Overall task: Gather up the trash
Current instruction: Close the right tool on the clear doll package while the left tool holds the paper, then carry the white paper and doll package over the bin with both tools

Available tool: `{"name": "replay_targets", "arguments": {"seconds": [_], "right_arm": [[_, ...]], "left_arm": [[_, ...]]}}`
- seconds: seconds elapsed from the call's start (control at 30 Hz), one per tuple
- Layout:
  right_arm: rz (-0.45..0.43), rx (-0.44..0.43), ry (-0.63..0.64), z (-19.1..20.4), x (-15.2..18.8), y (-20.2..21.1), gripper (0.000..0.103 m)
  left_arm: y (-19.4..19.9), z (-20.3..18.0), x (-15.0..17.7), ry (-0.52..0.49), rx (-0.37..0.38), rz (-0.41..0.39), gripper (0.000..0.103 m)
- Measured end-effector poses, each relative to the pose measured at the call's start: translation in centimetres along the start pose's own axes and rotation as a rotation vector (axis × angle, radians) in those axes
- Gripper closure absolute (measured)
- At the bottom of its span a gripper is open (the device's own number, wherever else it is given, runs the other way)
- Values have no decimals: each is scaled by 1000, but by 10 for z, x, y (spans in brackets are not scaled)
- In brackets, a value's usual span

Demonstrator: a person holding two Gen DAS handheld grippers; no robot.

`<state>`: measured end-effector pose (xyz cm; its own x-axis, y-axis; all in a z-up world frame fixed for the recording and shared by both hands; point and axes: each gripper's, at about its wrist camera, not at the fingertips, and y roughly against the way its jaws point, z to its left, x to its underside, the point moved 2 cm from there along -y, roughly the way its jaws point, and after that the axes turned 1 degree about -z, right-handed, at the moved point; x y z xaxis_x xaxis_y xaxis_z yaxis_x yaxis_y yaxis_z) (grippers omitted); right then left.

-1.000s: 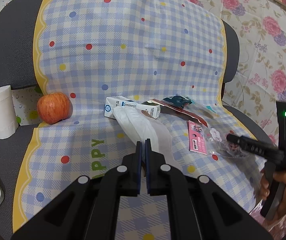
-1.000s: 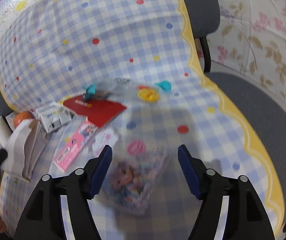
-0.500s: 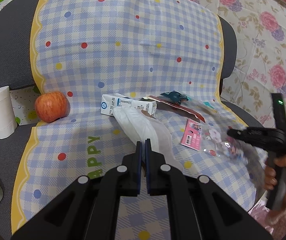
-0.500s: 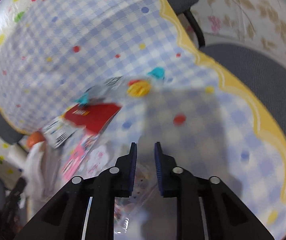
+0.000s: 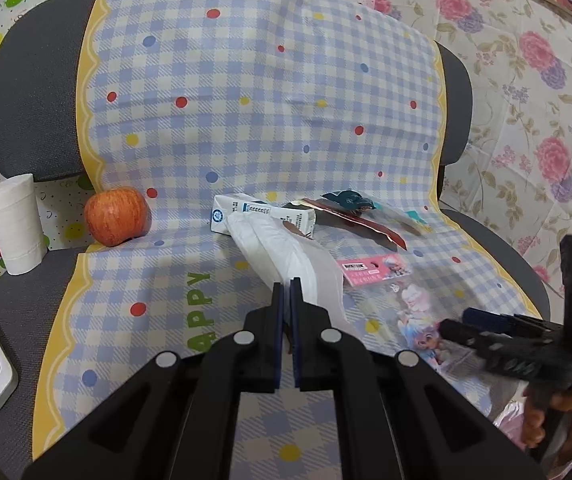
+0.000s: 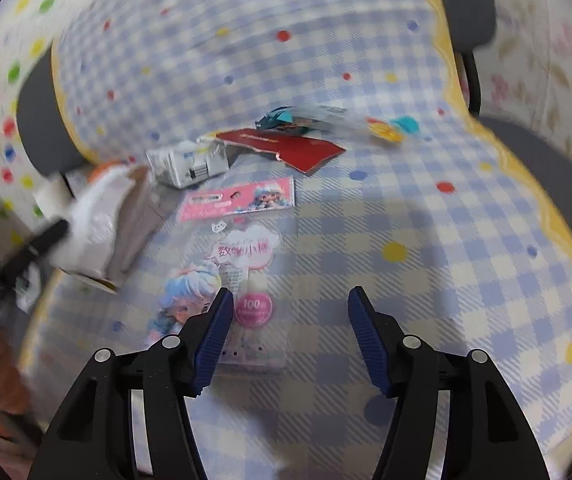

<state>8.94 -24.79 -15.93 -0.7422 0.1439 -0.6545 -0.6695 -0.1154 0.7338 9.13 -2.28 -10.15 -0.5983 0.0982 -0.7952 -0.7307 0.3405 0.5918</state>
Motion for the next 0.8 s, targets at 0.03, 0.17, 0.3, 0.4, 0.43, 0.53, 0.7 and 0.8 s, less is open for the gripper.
{"name": "replay_targets", "arguments": {"seconds": [0.03,0.17,0.3,0.4,0.43,0.53,0.7,0.8], "right_arm": [[-10,37,33,6,2,-1,40],[-16,21,34,13,8,4,42],[-34,-13,38,24,14,11,73],[-43,-29,38,32,15,13,100],[-53,-37,23,32,13,16,101],[-145,-23,-21,24,1,41,102],[-277,45,-33,10,-15,94,102],[-343,103,-19,8,-12,125,102]], "left_arm": [[1,0,1,0,0,0,102],[2,0,1,4,0,1,102],[7,1,3,4,0,-5,102],[12,1,4,7,-1,-6,102],[14,2,4,8,-2,-9,102],[24,0,0,2,-2,-31,102],[43,-17,-8,-14,45,-83,102],[51,-39,-9,-49,92,-103,102]]}}
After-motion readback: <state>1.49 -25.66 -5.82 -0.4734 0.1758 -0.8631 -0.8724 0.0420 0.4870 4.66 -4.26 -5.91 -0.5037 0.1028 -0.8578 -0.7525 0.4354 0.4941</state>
